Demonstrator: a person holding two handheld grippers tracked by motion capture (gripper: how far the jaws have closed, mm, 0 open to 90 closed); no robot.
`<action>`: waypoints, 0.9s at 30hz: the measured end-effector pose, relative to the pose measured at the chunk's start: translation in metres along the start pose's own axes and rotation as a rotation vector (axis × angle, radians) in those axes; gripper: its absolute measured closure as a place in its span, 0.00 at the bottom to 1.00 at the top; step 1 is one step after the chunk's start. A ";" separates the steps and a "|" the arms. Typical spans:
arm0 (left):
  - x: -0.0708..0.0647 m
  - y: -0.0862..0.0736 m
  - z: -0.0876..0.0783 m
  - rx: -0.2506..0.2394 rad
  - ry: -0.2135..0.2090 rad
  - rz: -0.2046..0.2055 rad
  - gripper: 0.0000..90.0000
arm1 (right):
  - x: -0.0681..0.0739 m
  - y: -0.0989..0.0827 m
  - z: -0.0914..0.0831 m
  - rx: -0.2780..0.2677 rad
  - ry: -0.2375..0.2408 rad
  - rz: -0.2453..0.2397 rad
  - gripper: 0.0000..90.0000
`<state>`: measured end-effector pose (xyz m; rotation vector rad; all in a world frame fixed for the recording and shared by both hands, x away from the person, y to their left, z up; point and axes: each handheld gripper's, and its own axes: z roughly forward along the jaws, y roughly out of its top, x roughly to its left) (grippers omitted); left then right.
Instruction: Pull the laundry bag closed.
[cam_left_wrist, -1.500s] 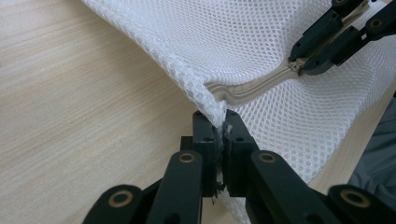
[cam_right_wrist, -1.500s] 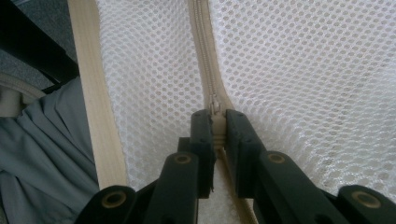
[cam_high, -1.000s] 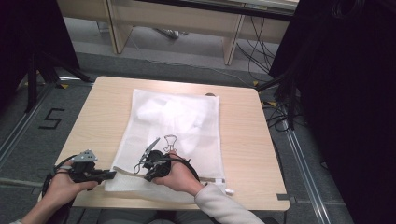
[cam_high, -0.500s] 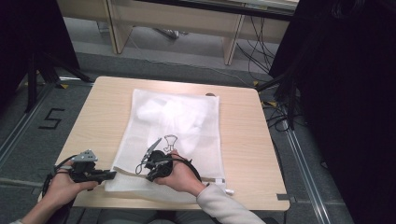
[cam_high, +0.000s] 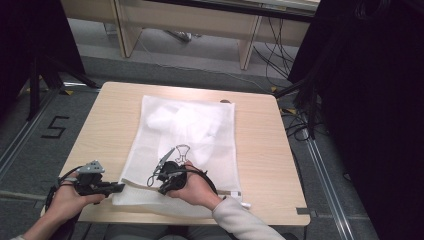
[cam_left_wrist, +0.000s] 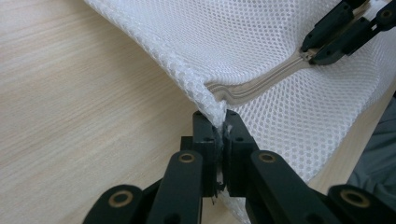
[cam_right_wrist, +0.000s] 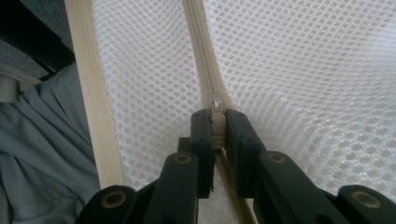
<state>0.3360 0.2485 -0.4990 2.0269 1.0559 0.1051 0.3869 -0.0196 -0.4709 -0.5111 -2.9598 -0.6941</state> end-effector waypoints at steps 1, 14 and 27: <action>0.000 -0.001 0.001 -0.013 0.005 -0.005 0.95 | 0.000 0.000 0.000 0.001 -0.001 0.002 0.92; 0.000 0.000 0.001 -0.016 0.005 -0.001 0.95 | -0.001 -0.003 -0.003 -0.001 0.004 -0.008 0.92; 0.000 0.000 0.001 -0.014 0.007 -0.003 0.95 | -0.001 -0.007 -0.007 0.002 0.000 -0.005 0.92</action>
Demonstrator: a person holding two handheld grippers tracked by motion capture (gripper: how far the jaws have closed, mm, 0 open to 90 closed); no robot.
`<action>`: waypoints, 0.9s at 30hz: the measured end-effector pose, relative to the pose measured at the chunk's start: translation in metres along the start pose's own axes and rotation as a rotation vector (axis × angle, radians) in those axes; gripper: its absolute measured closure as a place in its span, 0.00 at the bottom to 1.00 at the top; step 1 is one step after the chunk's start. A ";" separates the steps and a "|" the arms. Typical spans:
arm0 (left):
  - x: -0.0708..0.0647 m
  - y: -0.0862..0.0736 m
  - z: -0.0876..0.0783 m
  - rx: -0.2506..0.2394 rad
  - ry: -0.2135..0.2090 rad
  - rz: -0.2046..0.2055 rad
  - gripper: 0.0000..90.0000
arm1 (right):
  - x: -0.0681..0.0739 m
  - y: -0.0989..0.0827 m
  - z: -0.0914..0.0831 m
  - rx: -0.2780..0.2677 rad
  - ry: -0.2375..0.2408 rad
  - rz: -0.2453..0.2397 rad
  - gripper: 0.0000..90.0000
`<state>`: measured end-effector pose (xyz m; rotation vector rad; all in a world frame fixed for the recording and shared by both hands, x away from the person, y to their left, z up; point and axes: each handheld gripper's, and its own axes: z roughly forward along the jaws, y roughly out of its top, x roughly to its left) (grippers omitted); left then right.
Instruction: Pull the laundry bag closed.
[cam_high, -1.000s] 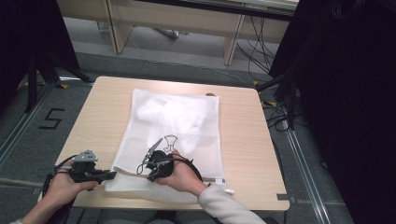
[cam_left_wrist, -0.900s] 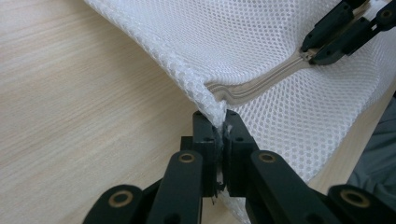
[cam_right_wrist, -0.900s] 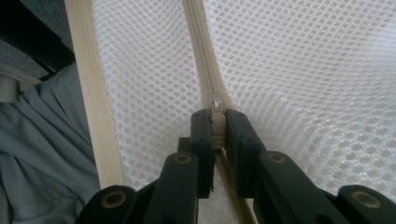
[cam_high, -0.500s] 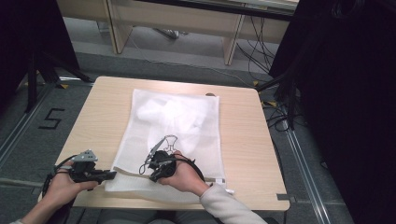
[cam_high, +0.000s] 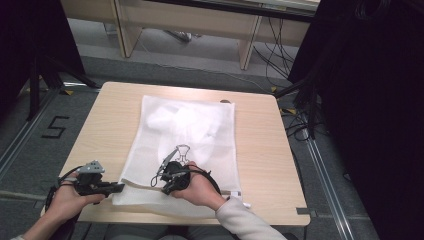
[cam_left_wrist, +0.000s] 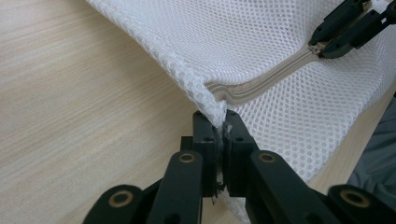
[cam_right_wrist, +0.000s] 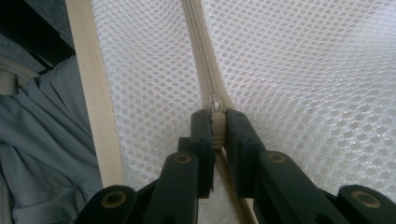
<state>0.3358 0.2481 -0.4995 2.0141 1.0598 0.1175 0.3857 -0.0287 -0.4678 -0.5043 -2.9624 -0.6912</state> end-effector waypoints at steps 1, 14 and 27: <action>0.000 0.000 0.000 0.000 0.002 -0.002 0.95 | 0.000 -0.001 -0.001 0.000 0.000 -0.001 0.92; 0.000 0.000 -0.001 0.011 0.000 0.001 0.95 | -0.002 -0.004 -0.004 0.007 -0.025 -0.003 0.92; 0.000 0.001 -0.001 0.015 0.004 0.001 0.95 | -0.002 -0.009 -0.008 0.002 -0.014 0.019 0.92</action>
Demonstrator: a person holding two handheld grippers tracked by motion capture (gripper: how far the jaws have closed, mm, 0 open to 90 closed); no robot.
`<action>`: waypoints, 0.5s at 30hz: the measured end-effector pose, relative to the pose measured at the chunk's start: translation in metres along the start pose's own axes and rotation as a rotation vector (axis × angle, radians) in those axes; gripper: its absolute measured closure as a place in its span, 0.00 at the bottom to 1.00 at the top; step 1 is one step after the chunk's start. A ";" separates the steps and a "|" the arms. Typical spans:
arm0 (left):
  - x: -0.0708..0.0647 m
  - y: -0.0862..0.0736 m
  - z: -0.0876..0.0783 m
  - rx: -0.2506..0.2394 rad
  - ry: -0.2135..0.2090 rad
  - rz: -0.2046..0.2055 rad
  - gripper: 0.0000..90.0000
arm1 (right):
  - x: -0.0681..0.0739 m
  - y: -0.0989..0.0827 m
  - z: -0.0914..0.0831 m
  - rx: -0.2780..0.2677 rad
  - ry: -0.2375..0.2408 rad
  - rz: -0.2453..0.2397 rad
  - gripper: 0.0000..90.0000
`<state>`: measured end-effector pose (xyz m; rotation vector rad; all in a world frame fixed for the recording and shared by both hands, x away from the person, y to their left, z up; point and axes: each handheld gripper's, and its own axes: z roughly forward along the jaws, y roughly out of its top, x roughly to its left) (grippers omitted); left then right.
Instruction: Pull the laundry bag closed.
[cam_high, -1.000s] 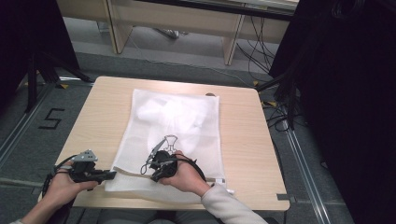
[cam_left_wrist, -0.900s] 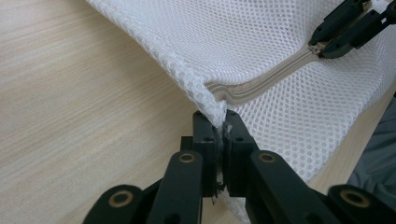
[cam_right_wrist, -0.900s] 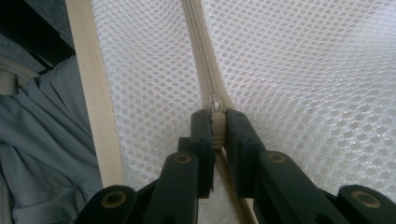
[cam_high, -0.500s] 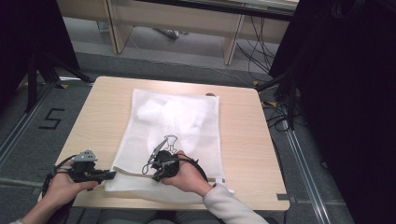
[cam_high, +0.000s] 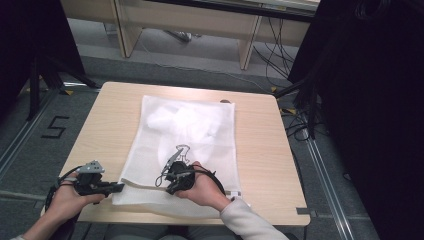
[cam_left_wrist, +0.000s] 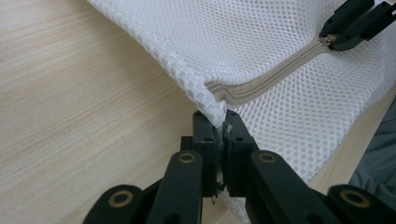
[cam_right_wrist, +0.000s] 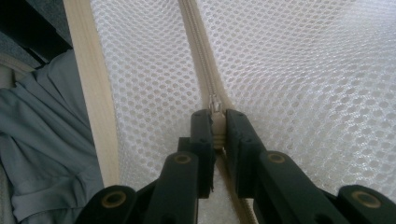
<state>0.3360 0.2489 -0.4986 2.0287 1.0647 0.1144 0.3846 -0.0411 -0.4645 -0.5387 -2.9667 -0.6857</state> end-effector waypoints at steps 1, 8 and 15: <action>0.000 0.000 0.000 -0.004 -0.001 0.000 0.95 | 0.000 0.000 0.000 0.000 0.000 0.000 0.92; 0.000 0.000 0.000 0.001 -0.005 0.000 0.95 | -0.002 -0.002 -0.001 -0.001 -0.015 -0.030 0.92; 0.000 0.000 0.000 0.004 -0.003 0.001 0.95 | -0.003 -0.004 -0.003 0.001 -0.020 -0.024 0.92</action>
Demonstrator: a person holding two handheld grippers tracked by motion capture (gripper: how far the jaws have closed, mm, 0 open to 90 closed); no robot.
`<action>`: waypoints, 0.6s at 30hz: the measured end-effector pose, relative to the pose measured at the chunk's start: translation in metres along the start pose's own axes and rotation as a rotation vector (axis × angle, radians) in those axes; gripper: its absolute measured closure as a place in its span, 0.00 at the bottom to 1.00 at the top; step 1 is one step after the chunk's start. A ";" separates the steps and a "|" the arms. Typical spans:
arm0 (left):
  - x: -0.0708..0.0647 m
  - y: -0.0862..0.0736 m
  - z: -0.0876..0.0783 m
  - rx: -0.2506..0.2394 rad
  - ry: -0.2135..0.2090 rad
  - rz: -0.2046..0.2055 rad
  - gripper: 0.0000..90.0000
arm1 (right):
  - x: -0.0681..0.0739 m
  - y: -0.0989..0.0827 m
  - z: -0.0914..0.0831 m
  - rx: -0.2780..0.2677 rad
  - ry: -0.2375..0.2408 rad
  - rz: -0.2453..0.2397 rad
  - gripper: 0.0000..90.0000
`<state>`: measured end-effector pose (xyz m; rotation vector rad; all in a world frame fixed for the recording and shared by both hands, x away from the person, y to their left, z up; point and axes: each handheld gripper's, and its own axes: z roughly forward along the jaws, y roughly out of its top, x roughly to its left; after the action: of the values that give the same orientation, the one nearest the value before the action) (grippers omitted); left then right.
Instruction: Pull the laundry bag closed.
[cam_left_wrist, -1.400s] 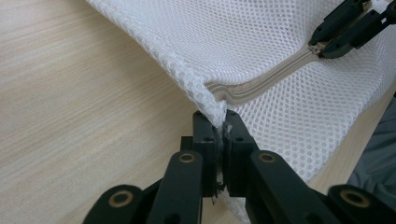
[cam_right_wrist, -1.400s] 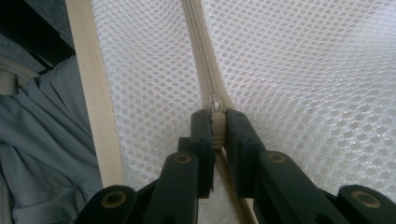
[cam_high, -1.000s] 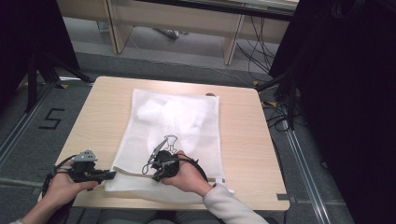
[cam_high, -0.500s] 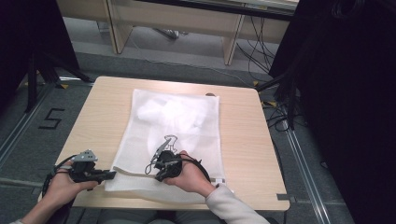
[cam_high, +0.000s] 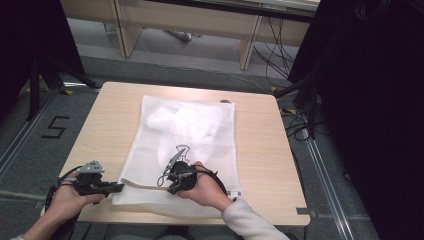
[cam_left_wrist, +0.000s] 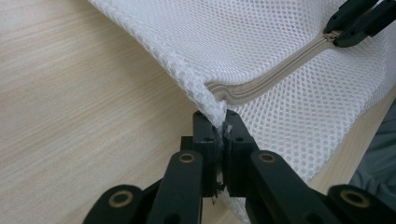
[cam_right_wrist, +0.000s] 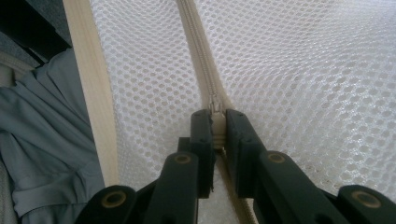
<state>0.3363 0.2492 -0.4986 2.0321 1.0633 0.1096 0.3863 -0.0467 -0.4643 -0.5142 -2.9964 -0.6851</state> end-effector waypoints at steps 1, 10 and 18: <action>0.000 0.000 0.000 -0.008 0.007 -0.001 0.95 | 0.000 0.000 0.000 0.001 0.001 0.005 0.92; 0.000 0.000 0.000 -0.003 -0.003 -0.001 0.95 | 0.001 -0.001 -0.002 0.007 -0.009 0.012 0.92; 0.000 0.000 0.000 -0.006 -0.002 -0.006 0.95 | 0.001 -0.004 -0.003 0.005 0.002 0.029 0.92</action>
<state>0.3363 0.2490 -0.4989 2.0237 1.0665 0.1076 0.3837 -0.0511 -0.4636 -0.5557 -2.9820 -0.6762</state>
